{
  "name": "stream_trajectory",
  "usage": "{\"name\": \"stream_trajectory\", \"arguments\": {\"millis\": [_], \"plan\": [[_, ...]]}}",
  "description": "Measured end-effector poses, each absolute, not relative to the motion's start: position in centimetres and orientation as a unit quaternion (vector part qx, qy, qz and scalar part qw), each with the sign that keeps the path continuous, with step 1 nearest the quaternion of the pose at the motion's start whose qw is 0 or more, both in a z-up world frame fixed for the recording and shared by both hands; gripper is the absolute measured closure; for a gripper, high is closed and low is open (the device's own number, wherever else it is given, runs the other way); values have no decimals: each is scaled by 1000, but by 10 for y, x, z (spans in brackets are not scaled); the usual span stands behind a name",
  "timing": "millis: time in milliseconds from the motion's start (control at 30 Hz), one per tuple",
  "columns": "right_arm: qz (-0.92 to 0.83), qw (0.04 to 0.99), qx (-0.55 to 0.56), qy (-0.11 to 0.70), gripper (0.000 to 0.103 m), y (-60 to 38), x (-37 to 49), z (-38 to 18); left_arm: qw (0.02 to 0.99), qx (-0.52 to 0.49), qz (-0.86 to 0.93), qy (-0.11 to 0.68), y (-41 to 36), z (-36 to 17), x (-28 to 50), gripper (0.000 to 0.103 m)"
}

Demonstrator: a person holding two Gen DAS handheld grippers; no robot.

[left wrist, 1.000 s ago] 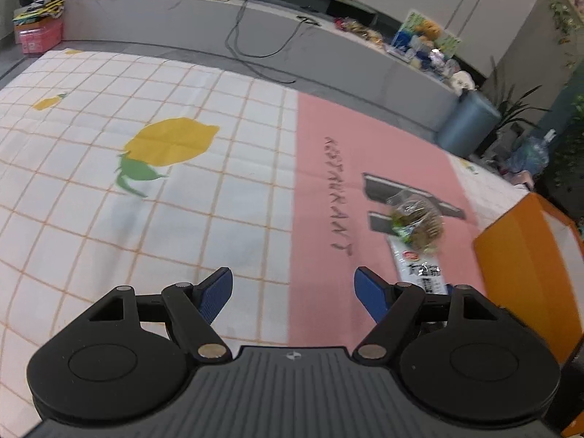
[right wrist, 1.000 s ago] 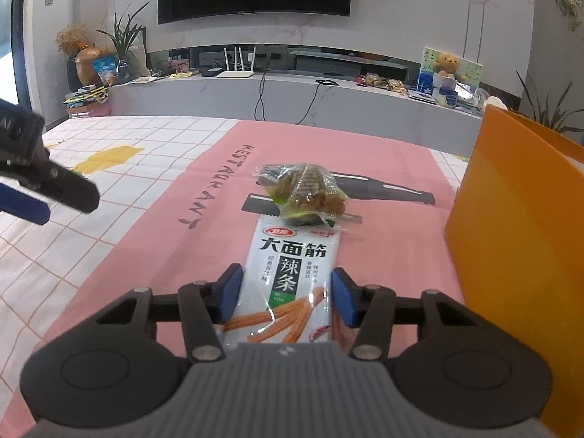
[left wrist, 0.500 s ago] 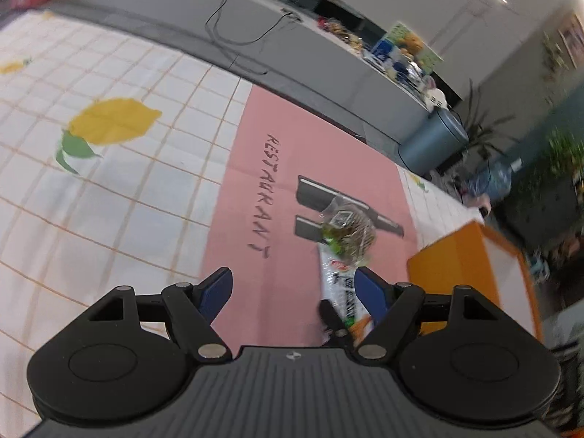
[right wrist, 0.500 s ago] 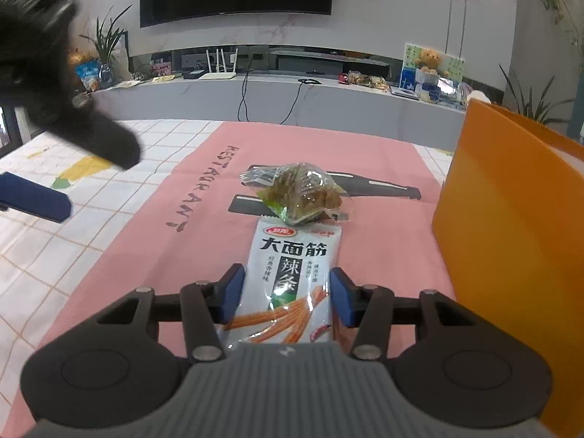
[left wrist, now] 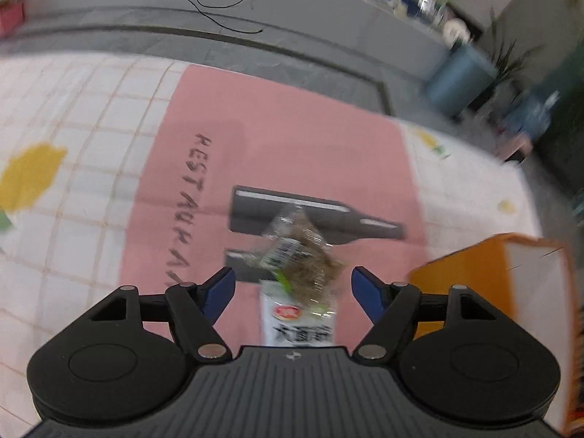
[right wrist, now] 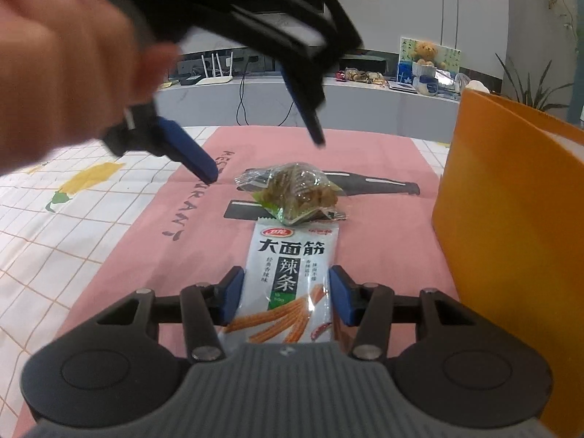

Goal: Organize snacks
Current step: 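Grasp the white spicy-strip pack with the right tool while the left tool grasps the clear snack bag, then lift the white pack and clear snack bag over the orange box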

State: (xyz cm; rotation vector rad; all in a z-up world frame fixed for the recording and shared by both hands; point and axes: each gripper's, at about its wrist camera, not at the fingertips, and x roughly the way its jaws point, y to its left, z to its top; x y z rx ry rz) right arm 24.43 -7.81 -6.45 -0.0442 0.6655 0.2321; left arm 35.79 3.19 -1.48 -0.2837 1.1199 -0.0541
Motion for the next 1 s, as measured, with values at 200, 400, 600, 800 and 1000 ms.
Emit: {"name": "stream_trajectory", "arguments": {"millis": [200, 400, 600, 800, 1000], "plan": [[110, 939, -35, 325, 52, -72, 243, -64, 812, -157, -6, 562, 35, -23, 384, 19], [110, 939, -35, 325, 52, -73, 243, -64, 802, -87, -24, 590, 10, -19, 404, 19], [110, 939, -36, 324, 52, -72, 244, -64, 793, 12, -19, 609, -21, -25, 417, 14], [110, 939, -36, 324, 52, -72, 244, -63, 764, -22, 18, 645, -26, -50, 428, 28], [110, 939, -36, 324, 52, -72, 243, -63, 775, -6, 36, 630, -30, -42, 422, 63]]}}
